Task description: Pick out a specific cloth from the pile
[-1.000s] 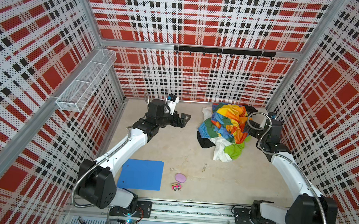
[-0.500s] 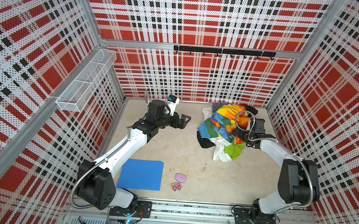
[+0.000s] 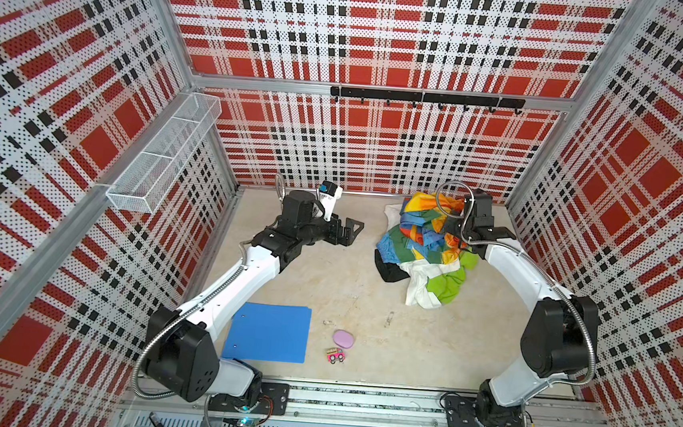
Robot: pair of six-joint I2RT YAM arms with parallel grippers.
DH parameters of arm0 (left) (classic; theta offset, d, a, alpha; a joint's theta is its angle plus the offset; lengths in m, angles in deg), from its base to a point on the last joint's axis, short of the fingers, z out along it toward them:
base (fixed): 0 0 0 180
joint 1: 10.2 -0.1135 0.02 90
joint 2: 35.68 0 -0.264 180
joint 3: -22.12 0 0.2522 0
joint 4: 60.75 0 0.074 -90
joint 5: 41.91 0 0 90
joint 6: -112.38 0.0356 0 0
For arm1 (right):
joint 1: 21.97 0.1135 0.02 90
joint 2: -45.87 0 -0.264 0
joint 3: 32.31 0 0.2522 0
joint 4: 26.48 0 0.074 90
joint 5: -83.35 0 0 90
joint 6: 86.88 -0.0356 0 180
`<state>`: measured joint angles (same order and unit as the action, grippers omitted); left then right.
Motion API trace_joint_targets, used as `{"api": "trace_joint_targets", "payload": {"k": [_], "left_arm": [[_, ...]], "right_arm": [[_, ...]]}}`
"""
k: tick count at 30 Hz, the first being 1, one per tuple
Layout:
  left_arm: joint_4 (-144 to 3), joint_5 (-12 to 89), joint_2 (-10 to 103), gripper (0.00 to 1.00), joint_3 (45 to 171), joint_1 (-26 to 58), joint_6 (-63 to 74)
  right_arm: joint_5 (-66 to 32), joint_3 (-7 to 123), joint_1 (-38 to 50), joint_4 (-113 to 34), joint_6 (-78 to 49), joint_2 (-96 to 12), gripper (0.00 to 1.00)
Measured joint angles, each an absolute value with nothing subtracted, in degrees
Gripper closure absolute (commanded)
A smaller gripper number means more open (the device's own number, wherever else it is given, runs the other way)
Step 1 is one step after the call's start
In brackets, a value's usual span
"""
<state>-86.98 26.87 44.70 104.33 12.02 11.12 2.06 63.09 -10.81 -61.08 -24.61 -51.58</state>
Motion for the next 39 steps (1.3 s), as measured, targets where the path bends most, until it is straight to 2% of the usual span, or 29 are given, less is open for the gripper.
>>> {"api": "trace_joint_targets", "payload": {"k": [7, 9, 12, 14, 15, 20, 23, 30, 39], "left_arm": [[-87.0, 27.5, 44.7, 0.01, 104.3, 12.0, 11.1], [-87.0, 27.6, 44.7, 0.01, 104.3, 12.0, 11.1], [-87.0, 27.6, 44.7, 0.01, 104.3, 12.0, 11.1], [-87.0, 27.6, 44.7, 0.01, 104.3, 12.0, 11.1], [-87.0, 27.8, 44.7, 0.01, 104.3, 12.0, 11.1], [-87.0, 28.0, 44.7, 0.01, 104.3, 12.0, 11.1], [-87.0, 28.0, 44.6, 0.01, 104.3, 12.0, 11.1], [-87.0, 28.0, 44.4, 0.01, 104.3, 12.1, 11.1], [-87.0, 28.0, 44.4, 0.01, 104.3, 12.1, 11.1]], "right_arm": [[1.7, 73.8, -10.3, -60.9, -25.0, -63.1, 0.79], [1.5, 74.8, -10.1, -61.0, -25.5, -66.7, 0.73], [1.6, 74.9, -10.1, -61.6, -26.4, -71.3, 0.57], [1.4, 74.3, -10.1, -61.6, -26.5, -72.5, 0.50], [1.4, 73.5, -10.1, -60.9, -26.5, -72.3, 0.44], [1.4, 67.8, -10.1, -60.2, -26.2, -65.4, 0.13], [1.9, 65.1, -10.1, -61.3, -25.4, -60.1, 0.00], [3.4, 59.7, -11.9, -62.8, -24.9, -52.8, 0.00], [3.0, 57.8, -13.4, -64.5, -25.7, -56.7, 0.00]]}}
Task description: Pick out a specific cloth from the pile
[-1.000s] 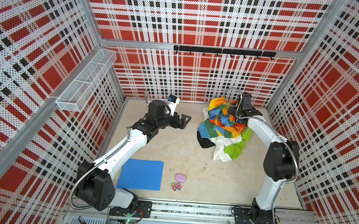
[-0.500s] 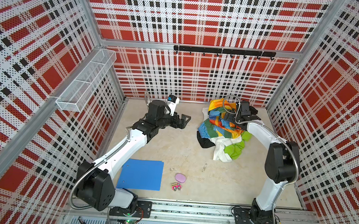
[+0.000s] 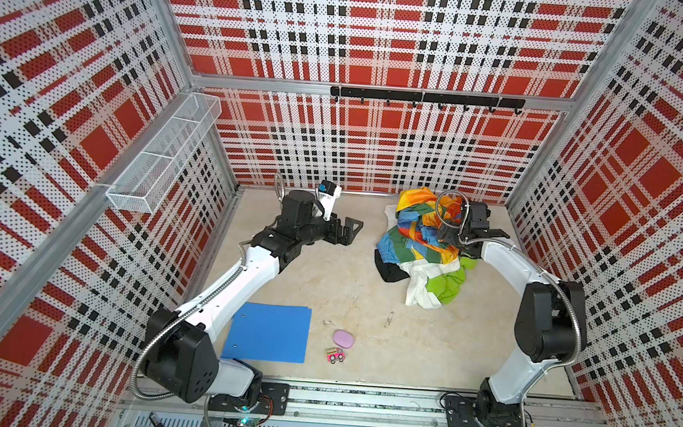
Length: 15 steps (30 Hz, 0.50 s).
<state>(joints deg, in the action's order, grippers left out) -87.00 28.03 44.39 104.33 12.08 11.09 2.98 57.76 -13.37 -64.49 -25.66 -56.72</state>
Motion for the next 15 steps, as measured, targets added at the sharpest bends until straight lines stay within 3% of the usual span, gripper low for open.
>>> {"api": "trace_joint_targets", "payload": {"k": [2, 5, 8, 10, 15], "left_arm": [[-87.0, 28.0, 44.4, 0.01, 104.3, 12.1, 11.1], [-87.0, 28.0, 44.4, 0.01, 104.3, 12.1, 11.1], [-87.0, 28.0, 44.4, 0.01, 104.3, 12.1, 11.1], [-87.0, 28.0, 44.4, 0.01, 104.3, 12.1, 11.1], [-87.0, 28.0, 44.4, 0.01, 104.3, 12.1, 11.1]], "right_arm": [[2.9, 58.6, -13.3, -64.4, -26.0, -59.0, 0.09], [3.0, 59.6, -13.3, -63.9, -26.3, -61.2, 0.53], [3.8, 60.6, -13.3, -64.0, -26.6, -61.4, 0.79], [4.4, 61.6, -13.3, -63.8, -26.6, -61.4, 0.85], [4.5, 63.9, -13.1, -63.6, -26.7, -61.2, 0.87]]}}
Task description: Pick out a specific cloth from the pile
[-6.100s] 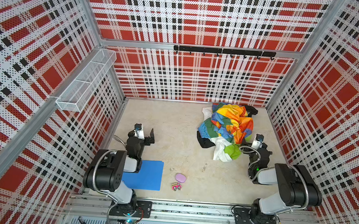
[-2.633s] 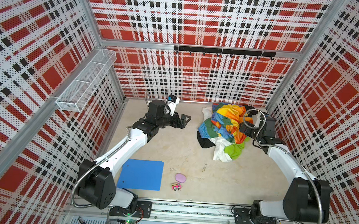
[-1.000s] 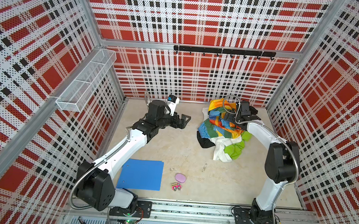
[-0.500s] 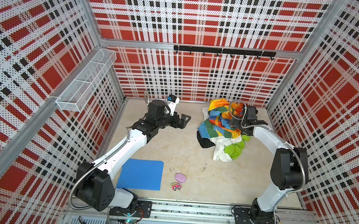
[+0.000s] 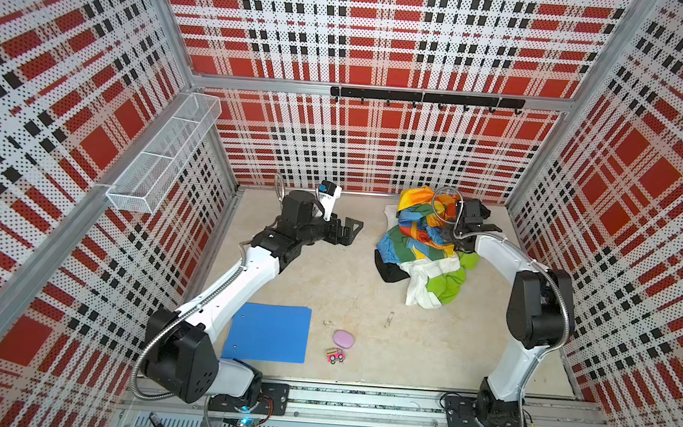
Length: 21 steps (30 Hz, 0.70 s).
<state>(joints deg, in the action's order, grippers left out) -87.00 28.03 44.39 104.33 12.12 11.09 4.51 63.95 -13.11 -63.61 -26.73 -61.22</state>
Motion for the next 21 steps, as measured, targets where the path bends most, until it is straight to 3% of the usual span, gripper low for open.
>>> {"api": "trace_joint_targets", "payload": {"k": [6, 13, 21], "left_arm": [[-87.0, 28.0, 44.4, 0.01, 104.3, 12.1, 11.1], [-87.0, 28.0, 44.4, 0.01, 104.3, 12.1, 11.1], [-87.0, 28.0, 44.4, 0.01, 104.3, 12.1, 11.1]], "right_arm": [[3.3, 75.0, -11.8, -64.0, -26.7, -62.3, 0.87], [0.7, 85.0, -8.7, -59.9, -26.7, -71.4, 0.87], [2.0, 77.4, -7.7, -57.9, -27.5, -77.7, 0.82]]}}
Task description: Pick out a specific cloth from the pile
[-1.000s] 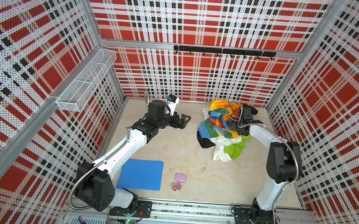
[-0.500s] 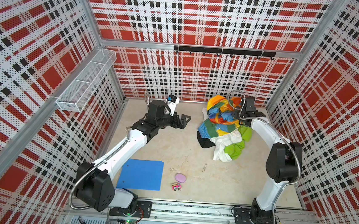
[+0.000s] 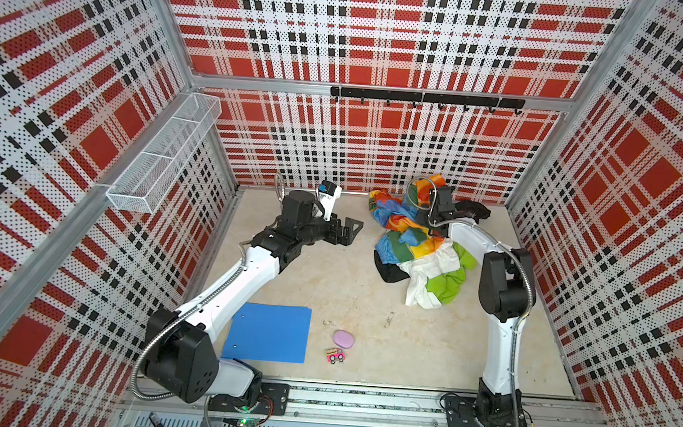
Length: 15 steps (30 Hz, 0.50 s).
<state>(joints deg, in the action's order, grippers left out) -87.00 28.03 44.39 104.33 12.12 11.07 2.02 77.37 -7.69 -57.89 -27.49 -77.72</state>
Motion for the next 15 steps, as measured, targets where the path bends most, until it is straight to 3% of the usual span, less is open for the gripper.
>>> {"api": "trace_joint_targets", "payload": {"k": [10, 15], "left_arm": [[-87.0, 28.0, 44.4, 0.01, 104.3, 12.1, 11.1], [-87.0, 28.0, 44.4, 0.01, 104.3, 12.2, 11.1]], "right_arm": [[6.3, 51.2, -7.8, -50.8, -27.7, -60.4, 0.72], [6.8, 48.6, -7.8, -52.9, -27.1, -56.1, 0.52]]}}
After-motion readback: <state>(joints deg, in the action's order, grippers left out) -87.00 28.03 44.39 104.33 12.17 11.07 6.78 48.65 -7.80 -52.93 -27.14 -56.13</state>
